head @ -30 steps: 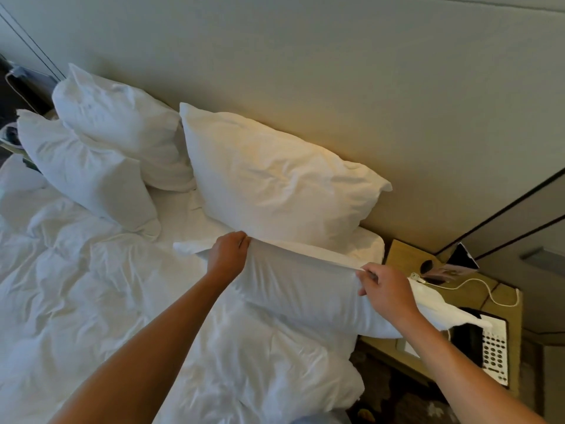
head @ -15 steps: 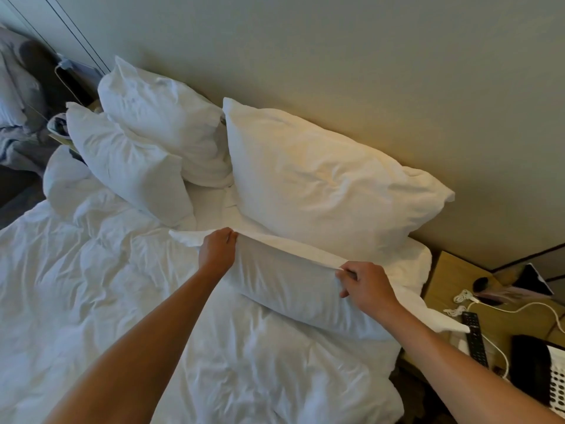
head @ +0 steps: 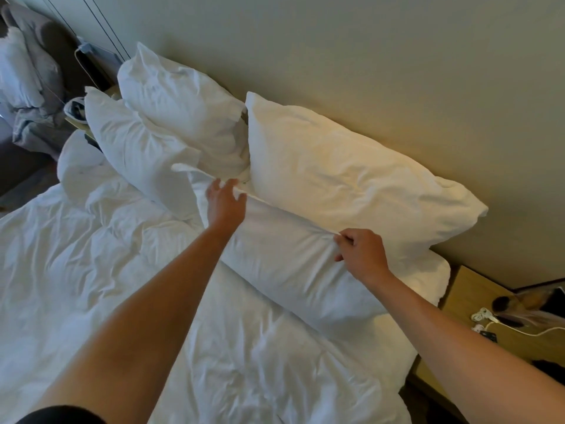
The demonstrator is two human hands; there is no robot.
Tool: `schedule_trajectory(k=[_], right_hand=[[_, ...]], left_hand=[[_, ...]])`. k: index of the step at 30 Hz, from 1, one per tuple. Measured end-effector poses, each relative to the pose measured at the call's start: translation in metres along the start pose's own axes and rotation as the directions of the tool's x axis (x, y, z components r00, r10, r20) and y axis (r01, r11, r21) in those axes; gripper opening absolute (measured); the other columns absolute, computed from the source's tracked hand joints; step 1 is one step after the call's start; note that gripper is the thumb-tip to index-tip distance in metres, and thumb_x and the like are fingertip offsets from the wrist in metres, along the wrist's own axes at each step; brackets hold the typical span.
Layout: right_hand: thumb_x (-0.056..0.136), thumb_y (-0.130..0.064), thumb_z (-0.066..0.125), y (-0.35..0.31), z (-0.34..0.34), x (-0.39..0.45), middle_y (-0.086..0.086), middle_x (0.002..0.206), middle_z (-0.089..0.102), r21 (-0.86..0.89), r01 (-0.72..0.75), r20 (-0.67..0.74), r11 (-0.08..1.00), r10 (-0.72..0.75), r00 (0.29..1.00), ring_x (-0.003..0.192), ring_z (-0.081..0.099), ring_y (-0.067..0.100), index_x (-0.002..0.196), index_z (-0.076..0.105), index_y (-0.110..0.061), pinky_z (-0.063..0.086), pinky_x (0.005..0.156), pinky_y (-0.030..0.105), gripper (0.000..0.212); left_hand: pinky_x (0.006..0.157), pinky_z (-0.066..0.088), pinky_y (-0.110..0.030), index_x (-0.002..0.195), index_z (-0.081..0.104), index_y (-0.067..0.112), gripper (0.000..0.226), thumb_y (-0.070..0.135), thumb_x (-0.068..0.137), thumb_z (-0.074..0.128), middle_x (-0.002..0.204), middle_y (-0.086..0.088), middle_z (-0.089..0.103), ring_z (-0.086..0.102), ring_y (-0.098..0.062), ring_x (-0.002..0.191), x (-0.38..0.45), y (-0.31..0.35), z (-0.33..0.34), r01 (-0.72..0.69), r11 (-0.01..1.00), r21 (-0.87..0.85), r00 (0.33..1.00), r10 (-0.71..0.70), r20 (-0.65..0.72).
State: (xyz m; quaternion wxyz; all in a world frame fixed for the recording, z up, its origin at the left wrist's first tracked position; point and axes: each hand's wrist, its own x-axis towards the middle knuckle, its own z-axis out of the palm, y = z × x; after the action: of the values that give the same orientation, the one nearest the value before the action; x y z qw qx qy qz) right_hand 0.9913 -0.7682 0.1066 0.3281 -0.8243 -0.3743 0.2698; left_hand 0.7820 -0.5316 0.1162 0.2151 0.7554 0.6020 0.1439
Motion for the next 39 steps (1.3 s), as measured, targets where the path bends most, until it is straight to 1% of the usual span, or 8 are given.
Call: schedule_trajectory(k=[3, 7, 12, 16, 19, 27, 33, 39], right_hand=[[0.105, -0.028, 0.056, 0.008, 0.010, 0.021, 0.008, 0.067, 0.072, -0.072, -0.035, -0.041, 0.997, 0.032, 0.999, 0.068, 0.071, 0.026, 0.084, 0.075, -0.008, 0.061, 0.072, 0.044, 0.035], [0.098, -0.043, 0.065, 0.016, 0.018, 0.040, 0.001, 0.097, 0.066, -0.293, 0.068, -0.009, 0.954, -0.074, 0.997, 0.085, 0.067, 0.026, 0.098, 0.065, -0.017, 0.056, 0.071, 0.040, 0.026], [0.088, -0.058, 0.070, 0.035, 0.033, 0.060, 0.005, 0.125, 0.063, -0.560, 0.165, 0.077, 0.812, -0.147, 0.986, 0.113, 0.059, 0.032, 0.135, 0.058, -0.017, 0.049, 0.092, 0.044, 0.064], [0.098, -0.050, 0.061, 0.046, 0.046, 0.076, 0.004, 0.108, 0.067, -0.617, 0.207, 0.141, 0.759, -0.152, 0.978, 0.093, 0.064, 0.030, 0.117, 0.060, -0.019, 0.051, 0.076, 0.040, 0.037], [0.108, -0.034, 0.045, 0.053, 0.052, 0.084, 0.004, 0.081, 0.068, -0.623, 0.257, 0.145, 0.739, -0.213, 0.966, 0.060, 0.055, 0.026, 0.094, 0.047, -0.019, 0.032, 0.048, 0.032, 0.021], [0.096, -0.058, 0.059, 0.067, 0.045, 0.097, 0.000, 0.103, 0.060, -0.604, 0.324, 0.280, 0.728, -0.186, 0.942, 0.089, 0.064, 0.028, 0.114, 0.056, -0.018, 0.052, 0.067, 0.039, 0.044], [0.111, -0.030, 0.044, 0.082, 0.034, 0.102, 0.000, 0.066, 0.053, -0.558, 0.307, 0.130, 0.771, -0.284, 0.950, 0.053, 0.052, 0.029, 0.094, 0.055, -0.014, 0.031, 0.048, 0.033, 0.026], [0.112, -0.030, 0.042, 0.087, -0.002, 0.092, -0.001, 0.056, 0.048, -0.483, 0.323, 0.087, 0.814, -0.322, 0.943, 0.046, 0.046, 0.029, 0.098, 0.054, -0.013, 0.027, 0.046, 0.033, 0.025]], left_hand=[[0.119, 0.033, -0.050, 0.160, 0.030, 0.021, 0.076, 0.039, 0.096, 0.067, 0.166, -0.020, 0.025, 0.030, -0.039, 0.151, -0.045, -0.002, 0.045, 0.200, 0.975, -0.092, 0.963, -0.179, 0.203], [0.118, 0.036, -0.047, 0.164, 0.016, 0.020, 0.092, 0.045, 0.093, 0.069, 0.163, -0.020, 0.027, 0.039, -0.038, 0.146, -0.107, -0.019, 0.103, 0.421, 0.897, -0.132, 0.834, -0.326, 0.445], [0.116, 0.039, -0.043, 0.164, 0.016, 0.023, 0.093, 0.043, 0.091, 0.071, 0.161, -0.013, 0.037, 0.041, -0.033, 0.145, -0.137, -0.031, 0.142, 0.493, 0.835, -0.244, 0.783, -0.304, 0.542], [0.111, 0.047, -0.048, 0.164, 0.014, 0.032, 0.097, 0.047, 0.088, 0.073, 0.158, -0.009, 0.039, 0.045, -0.034, 0.141, -0.140, -0.029, 0.157, 0.522, 0.797, -0.304, 0.777, -0.296, 0.556], [0.111, 0.048, -0.050, 0.163, 0.009, 0.038, 0.105, 0.051, 0.084, 0.076, 0.162, -0.007, 0.030, 0.041, -0.033, 0.144, -0.142, -0.022, 0.169, 0.532, 0.782, -0.325, 0.774, -0.294, 0.560], [0.118, 0.040, -0.044, 0.163, -0.001, 0.040, 0.118, 0.054, 0.079, 0.080, 0.166, -0.012, 0.016, 0.036, -0.032, 0.149, -0.133, -0.004, 0.196, 0.474, 0.825, -0.307, 0.812, -0.275, 0.515], [0.115, 0.040, -0.042, 0.162, -0.004, 0.042, 0.121, 0.055, 0.077, 0.082, 0.165, -0.014, 0.015, 0.038, -0.033, 0.147, -0.135, -0.003, 0.202, 0.455, 0.837, -0.304, 0.825, -0.267, 0.498], [0.115, 0.040, -0.044, 0.161, -0.011, 0.043, 0.126, 0.062, 0.076, 0.080, 0.165, -0.027, 0.011, 0.039, -0.040, 0.146, -0.121, 0.019, 0.203, 0.401, 0.884, -0.242, 0.827, -0.234, 0.512]])
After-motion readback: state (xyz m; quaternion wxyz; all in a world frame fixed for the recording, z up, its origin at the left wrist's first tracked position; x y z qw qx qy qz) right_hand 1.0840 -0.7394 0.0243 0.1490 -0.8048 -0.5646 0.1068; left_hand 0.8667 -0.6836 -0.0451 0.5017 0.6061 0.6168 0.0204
